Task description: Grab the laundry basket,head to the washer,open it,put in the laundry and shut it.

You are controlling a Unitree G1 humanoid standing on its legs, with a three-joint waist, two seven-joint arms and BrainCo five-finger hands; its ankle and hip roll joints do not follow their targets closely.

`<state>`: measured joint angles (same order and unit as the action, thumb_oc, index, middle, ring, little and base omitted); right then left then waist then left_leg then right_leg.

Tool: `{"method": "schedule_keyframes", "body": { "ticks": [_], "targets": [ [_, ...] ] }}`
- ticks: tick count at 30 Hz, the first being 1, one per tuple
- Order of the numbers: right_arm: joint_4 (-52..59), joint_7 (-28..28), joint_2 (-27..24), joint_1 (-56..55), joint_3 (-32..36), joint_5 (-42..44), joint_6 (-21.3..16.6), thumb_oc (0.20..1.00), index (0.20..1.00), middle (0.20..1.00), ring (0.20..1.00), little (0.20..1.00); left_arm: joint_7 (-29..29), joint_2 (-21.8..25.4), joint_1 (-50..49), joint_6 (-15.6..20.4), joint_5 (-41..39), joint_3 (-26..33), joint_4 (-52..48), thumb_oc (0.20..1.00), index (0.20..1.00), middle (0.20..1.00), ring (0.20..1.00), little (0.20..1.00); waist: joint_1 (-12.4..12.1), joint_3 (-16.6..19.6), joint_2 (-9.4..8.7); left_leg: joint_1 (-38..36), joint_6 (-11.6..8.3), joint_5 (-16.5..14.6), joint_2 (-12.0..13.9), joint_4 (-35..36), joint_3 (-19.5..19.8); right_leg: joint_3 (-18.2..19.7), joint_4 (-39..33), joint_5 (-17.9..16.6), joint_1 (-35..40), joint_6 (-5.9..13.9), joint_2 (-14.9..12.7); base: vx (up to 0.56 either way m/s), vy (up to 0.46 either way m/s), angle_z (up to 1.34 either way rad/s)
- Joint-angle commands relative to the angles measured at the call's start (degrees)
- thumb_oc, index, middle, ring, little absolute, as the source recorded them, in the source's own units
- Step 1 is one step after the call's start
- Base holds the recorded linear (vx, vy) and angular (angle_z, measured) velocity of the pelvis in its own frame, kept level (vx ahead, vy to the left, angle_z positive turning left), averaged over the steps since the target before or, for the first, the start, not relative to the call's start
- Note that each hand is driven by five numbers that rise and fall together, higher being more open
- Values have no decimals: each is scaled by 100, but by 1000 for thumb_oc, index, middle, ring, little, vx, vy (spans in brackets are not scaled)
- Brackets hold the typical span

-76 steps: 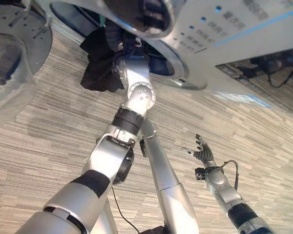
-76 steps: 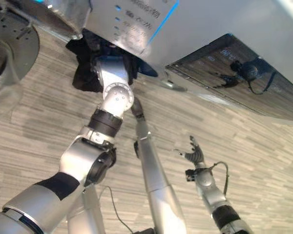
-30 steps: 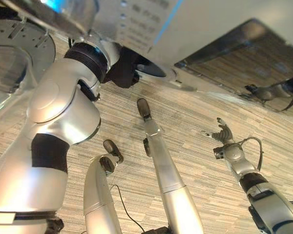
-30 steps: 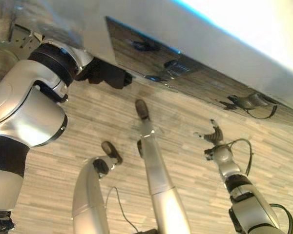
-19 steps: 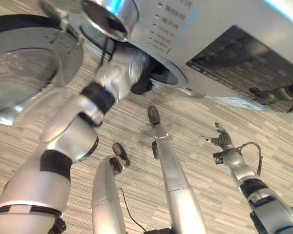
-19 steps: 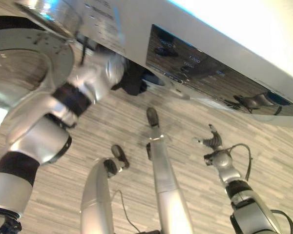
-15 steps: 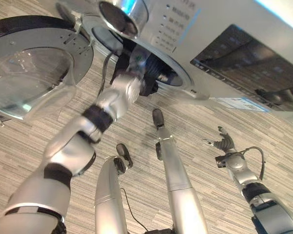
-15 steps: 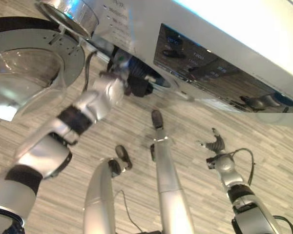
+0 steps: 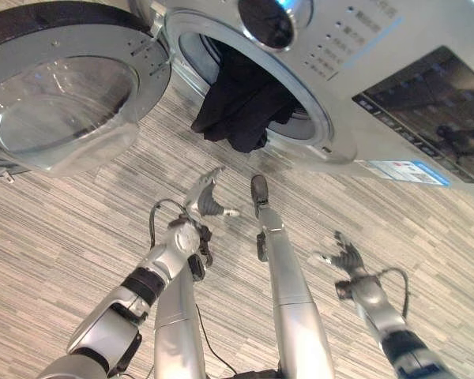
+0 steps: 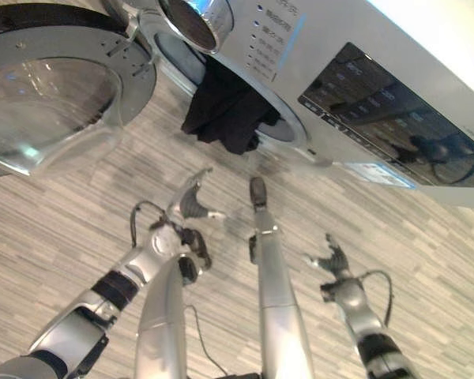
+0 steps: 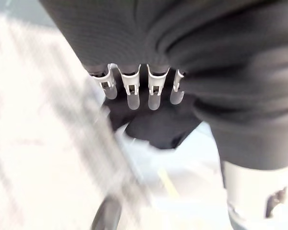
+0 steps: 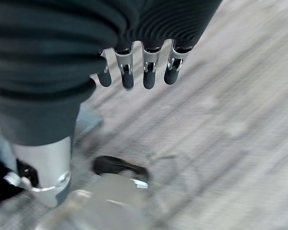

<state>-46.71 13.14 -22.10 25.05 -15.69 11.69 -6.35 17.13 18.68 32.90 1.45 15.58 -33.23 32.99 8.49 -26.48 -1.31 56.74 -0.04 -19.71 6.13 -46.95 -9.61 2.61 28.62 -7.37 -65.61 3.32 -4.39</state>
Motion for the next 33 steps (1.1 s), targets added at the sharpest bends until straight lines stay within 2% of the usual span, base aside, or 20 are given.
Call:
{"method": "schedule_keyframes", "body": {
  "ticks": [1, 4, 5, 6, 7, 10, 12, 16, 18, 21, 24, 29, 33],
  "targets": [
    [-62, 326, -185, -33, -141, 349, -101, 1000, 1000, 1000, 1000, 1000, 41, -114, -343, 331, -259, -174, -65, 1000, 1000, 1000, 1000, 1000, -180, 69, 302, 616, 257, 493, -16, 437, 122, -427, 599, 1250, 226, -56, -106, -26, 0, 7],
    [-386, 396, -184, 323, -176, 413, -114, 1000, 1000, 1000, 1000, 1000, 21, -21, -593, 421, -359, -196, 18, 1000, 1000, 1000, 1000, 1000, -253, 36, 368, 645, 252, 527, -49, 438, 129, -451, 639, 1249, 196, -51, -144, -21, 7, 25],
    [-866, 460, -83, 815, -147, 646, -184, 1000, 1000, 1000, 1000, 1000, -110, 160, -1441, 749, -882, -71, 98, 1000, 1000, 1000, 1000, 1000, -427, 11, 506, 666, 256, 591, -125, 465, 131, -486, 692, 1259, 176, -52, -183, -31, -22, 27],
    [-1048, 454, -54, 957, -116, 755, -202, 1000, 1000, 1000, 1000, 1000, -138, 219, -1685, 846, -1077, -34, 59, 1000, 1000, 1000, 1000, 1000, -501, 5, 554, 690, 255, 610, -158, 463, 141, -497, 722, 1271, 160, -53, -191, -39, -60, 34],
    [-1582, 425, 89, 1397, -72, 1067, -243, 1000, 1000, 1000, 1000, 1000, -240, 379, -2104, 1007, -1489, -21, -376, 1000, 1000, 1000, 1000, 1000, -657, 19, 685, 730, 248, 664, -244, 479, 191, -541, 777, 1318, 147, -70, -236, -16, -56, 33],
    [-1880, 365, 218, 1623, 20, 1345, -277, 1000, 1000, 1000, 1000, 1000, -397, 396, -2336, 1061, -1902, 39, -548, 1000, 1000, 1000, 1000, 1000, -767, 33, 773, 747, 245, 702, -306, 516, 243, -582, 827, 1365, 134, -79, -278, -2, -25, 32],
    [-2220, 302, 449, 2004, 184, 1816, -321, 1000, 1000, 1000, 1000, 1000, -520, 296, -2496, 1137, -2284, -73, -797, 1000, 1000, 1000, 1000, 1000, -944, 44, 894, 783, 224, 759, -391, 592, 290, -631, 879, 1427, 104, -78, -335, 6, -32, 22],
    [-2550, 230, 637, 2383, 489, 2516, -402, 1000, 1000, 1000, 1000, 1000, -801, 305, -2611, 1213, -3103, -117, -1253, 1000, 1000, 1000, 1000, 1000, -1114, 38, 1057, 887, 198, 816, -482, 595, 351, -692, 1003, 1512, 22, -85, -411, 7, -11, 20],
    [-2650, 201, 674, 2464, 569, 2674, -406, 1000, 1000, 1000, 1000, 1000, -859, 344, -2633, 1205, -3283, -112, -1380, 1000, 1000, 1000, 1000, 1000, -1155, 41, 1098, 916, 196, 826, -502, 603, 368, -715, 1038, 1535, -9, -84, -433, 6, 11, 18],
    [-2934, 225, 784, 2761, 768, 3040, -394, 1000, 1000, 1000, 1000, 1000, -1056, 467, -2749, 1273, -3827, -126, -1834, 1000, 1000, 1000, 1000, 1000, -1306, 14, 1265, 1038, 190, 852, -584, 606, 412, -769, 1173, 1601, -146, -66, -507, 13, 18, 16],
    [-3032, 265, 742, 2899, 902, 3187, -411, 1000, 1000, 1000, 1000, 1000, -1159, 579, -2817, 1297, -4013, -139, -2061, 1000, 1000, 1000, 1000, 1000, -1380, 9, 1354, 1120, 182, 868, -630, 603, 446, -776, 1243, 1647, -230, -62, -540, 13, 5, 15],
    [-3161, 329, 341, 3170, 1152, 3478, -439, 1000, 1000, 1000, 1000, 1000, -1462, 930, -3133, 1299, -4592, 51, -2729, 1000, 1000, 1000, 1000, 1000, -1547, 8, 1565, 1339, 164, 912, -759, 598, 494, -811, 1425, 1737, -453, -48, -634, 19, 18, 21],
    [-3193, 266, 159, 3422, 1118, 3541, -421, 1000, 1000, 1000, 1000, 1000, -1560, 1064, -3327, 1292, -4767, 160, -2993, 1000, 1000, 1000, 1000, 1000, -1666, 18, 1634, 1476, 171, 923, -812, 619, 514, -824, 1459, 1754, -578, -22, -662, 23, 15, 6]
  ]
}}
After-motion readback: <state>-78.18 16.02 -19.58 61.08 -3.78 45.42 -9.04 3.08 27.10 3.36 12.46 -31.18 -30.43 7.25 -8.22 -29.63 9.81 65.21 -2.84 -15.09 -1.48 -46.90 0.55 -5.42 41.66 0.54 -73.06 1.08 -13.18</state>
